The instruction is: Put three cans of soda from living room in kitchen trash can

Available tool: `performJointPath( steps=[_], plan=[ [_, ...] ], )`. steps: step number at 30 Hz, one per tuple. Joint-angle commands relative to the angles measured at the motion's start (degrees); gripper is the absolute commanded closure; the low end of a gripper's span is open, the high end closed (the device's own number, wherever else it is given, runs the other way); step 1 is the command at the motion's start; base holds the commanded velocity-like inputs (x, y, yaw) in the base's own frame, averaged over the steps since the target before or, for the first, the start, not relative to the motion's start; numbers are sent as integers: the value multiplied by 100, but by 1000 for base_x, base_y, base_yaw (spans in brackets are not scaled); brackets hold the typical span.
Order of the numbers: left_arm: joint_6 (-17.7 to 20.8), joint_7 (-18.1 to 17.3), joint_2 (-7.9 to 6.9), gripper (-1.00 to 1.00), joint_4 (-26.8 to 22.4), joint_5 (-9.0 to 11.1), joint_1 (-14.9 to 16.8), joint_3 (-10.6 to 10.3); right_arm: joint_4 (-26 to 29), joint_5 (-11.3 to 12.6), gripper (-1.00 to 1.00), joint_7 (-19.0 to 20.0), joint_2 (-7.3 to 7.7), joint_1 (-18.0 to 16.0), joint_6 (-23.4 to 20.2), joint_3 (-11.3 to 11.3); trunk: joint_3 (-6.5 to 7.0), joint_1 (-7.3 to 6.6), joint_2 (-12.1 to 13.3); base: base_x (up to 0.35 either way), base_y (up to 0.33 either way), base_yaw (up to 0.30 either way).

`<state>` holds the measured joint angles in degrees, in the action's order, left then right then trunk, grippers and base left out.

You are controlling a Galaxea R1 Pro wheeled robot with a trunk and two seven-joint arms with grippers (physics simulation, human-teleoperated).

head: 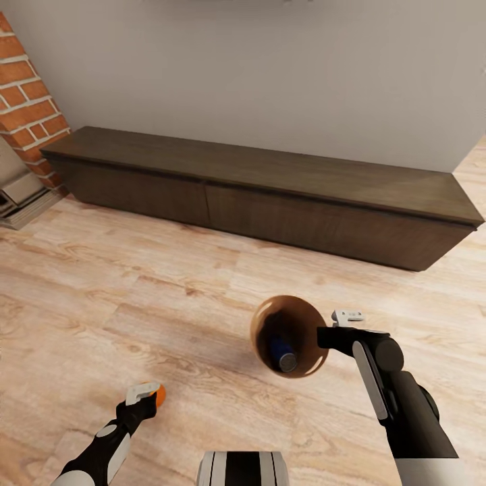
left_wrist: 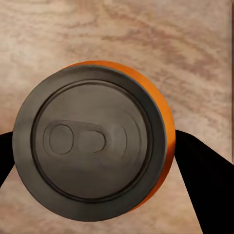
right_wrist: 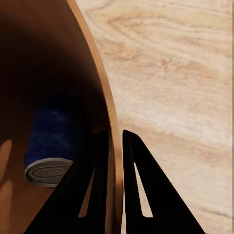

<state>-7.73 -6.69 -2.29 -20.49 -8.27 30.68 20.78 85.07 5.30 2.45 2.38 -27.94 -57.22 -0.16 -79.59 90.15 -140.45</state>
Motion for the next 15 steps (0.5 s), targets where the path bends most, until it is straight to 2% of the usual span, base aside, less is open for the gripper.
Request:
performJointPath(
  steps=[1, 15],
  plan=[
    [0, 1, 0, 100, 1, -1, 0, 1, 1, 129, 100, 37, -1, -1, 1, 3, 22, -23, 42, 0, 0, 0],
    [0, 1, 0, 100, 1, -1, 0, -1, 9, 129, 100, 37, -1, -1, 1, 12, 391, -330, 603, 0, 0, 0]
  ],
)
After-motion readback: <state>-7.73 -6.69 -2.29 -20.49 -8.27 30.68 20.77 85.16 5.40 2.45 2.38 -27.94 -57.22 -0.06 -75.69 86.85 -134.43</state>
